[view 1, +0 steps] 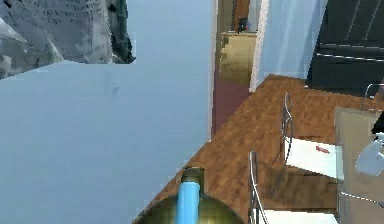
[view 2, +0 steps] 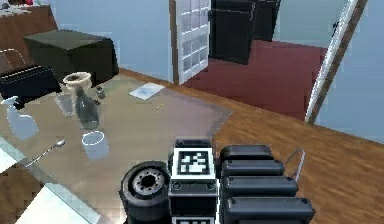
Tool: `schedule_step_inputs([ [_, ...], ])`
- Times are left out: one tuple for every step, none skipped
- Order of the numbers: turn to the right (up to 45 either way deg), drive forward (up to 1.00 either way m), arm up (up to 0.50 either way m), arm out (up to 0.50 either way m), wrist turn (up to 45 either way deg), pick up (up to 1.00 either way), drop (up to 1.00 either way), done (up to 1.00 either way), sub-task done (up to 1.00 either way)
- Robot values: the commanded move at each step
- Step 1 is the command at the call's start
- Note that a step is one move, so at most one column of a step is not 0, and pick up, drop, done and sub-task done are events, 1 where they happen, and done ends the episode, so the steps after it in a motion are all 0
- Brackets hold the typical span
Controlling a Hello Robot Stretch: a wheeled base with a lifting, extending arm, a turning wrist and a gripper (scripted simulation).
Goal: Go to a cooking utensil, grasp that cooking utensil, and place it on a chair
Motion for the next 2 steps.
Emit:
schedule_step_inputs([
  [0.0, 0.8, 0.0, 0.0, 0.0, 0.0, 0.0, 0.0, 0.0],
  [27.0, 0.0, 0.0, 0.0, 0.0, 0.0, 0.0, 0.0, 0.0],
])
